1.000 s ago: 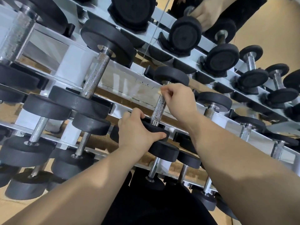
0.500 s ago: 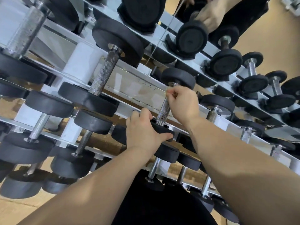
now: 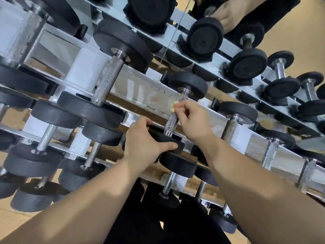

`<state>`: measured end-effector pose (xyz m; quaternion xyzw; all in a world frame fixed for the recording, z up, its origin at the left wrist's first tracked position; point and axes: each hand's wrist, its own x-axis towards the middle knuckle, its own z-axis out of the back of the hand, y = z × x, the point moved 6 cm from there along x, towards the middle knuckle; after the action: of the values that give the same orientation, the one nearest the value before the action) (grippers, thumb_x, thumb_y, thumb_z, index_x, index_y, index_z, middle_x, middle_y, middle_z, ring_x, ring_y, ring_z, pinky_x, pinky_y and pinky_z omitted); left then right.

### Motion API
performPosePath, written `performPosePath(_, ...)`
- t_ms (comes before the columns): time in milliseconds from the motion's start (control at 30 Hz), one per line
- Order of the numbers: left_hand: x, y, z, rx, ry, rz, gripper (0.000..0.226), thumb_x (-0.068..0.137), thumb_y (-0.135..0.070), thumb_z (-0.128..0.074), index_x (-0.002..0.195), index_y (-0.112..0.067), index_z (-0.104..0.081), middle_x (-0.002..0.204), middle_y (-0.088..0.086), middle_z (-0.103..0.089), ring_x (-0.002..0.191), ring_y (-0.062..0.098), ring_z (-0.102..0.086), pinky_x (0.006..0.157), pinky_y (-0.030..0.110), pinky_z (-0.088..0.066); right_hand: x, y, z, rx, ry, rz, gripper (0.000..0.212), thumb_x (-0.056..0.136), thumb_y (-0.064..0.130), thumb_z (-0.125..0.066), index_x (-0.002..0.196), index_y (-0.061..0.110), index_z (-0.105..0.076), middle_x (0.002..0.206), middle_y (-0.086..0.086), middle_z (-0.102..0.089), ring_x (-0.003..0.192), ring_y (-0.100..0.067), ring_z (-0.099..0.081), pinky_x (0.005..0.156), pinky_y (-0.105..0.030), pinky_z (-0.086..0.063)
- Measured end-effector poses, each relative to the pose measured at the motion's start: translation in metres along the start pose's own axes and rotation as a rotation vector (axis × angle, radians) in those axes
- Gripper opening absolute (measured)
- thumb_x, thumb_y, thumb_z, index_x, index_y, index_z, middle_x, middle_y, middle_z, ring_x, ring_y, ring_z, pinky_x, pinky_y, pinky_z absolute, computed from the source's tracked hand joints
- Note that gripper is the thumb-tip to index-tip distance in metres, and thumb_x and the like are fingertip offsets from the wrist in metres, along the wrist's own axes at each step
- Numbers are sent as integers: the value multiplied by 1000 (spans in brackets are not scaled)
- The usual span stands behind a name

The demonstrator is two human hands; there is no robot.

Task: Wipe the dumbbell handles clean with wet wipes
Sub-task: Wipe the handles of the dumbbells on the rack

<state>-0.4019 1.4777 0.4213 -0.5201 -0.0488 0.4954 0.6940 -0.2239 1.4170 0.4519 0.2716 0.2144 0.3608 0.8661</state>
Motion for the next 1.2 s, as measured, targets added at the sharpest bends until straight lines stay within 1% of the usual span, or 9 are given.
performPosePath(100,-1,-2,0,21,-7,-18,89,42,-62,-93,112,-25,-54,107,-7,-61,103,11,-58,86,28,-49,-33,-6,-10,37,126,41,8,94,18,-64,90,25,-66,78,3,-62,77,-10,-53,69,-25,-41)
performPosePath(200,-2,-4,-1,30,-27,-7,77,45,-51,-98,103,-34,-51,104,-11,-60,102,9,-58,82,21,-44,-45,-17,-14,107,108,4,5,95,20,-64,94,20,-69,84,3,-65,80,-12,-56,72,-30,-45)
performPosePath(333,-15,-4,-2,149,-66,-32,80,58,-61,-88,121,-22,-59,116,-4,-64,111,15,-60,96,34,-52,-18,-15,-6,193,-40,-19,8,98,22,-59,97,21,-67,84,16,-60,82,-5,-55,76,-28,-47)
performPosePath(433,-36,-12,-8,351,-136,-96,86,70,-71,-65,131,-12,-57,120,5,-61,118,23,-53,101,43,-48,12,-20,0,291,-105,-79,8,99,24,-56,94,26,-61,90,10,-62,85,-9,-57,75,-27,-46)
performPosePath(533,-46,-18,-16,379,-185,-44,91,62,-77,-64,124,-10,-58,117,7,-60,118,24,-51,99,44,-48,11,-20,-6,236,22,2,11,99,20,-54,91,24,-61,96,9,-63,89,-11,-58,76,-17,-39)
performPosePath(667,-45,-25,-21,405,-216,21,89,48,-73,-80,112,-14,-61,109,3,-60,110,19,-53,92,38,-52,-27,-28,-18,234,242,53,13,99,27,-54,96,20,-64,97,5,-64,89,-13,-57,75,-31,-43)
performPosePath(967,-33,-35,-17,566,-208,140,74,50,-72,-85,92,-15,-63,89,3,-65,80,21,-64,70,37,-56,17,-22,-8,432,-44,-6,10,99,21,-53,96,19,-62,91,2,-62,84,-17,-57,71,-33,-46)
performPosePath(1067,-31,-35,-7,484,-153,180,57,57,-58,-92,75,-17,-56,70,-1,-62,68,15,-60,55,30,-44,6,-24,-12,437,11,46,8,99,22,-54,97,22,-62,93,8,-60,83,-12,-55,69,-27,-41)
performPosePath(1200,-22,-26,13,398,-72,186,54,53,-62,-91,80,-20,-70,72,-6,-72,74,12,-68,63,30,-52,-28,-31,-32,386,155,87,8,99,26,-58,92,30,-58,87,18,-54,79,0,-51,66,-19,-37)
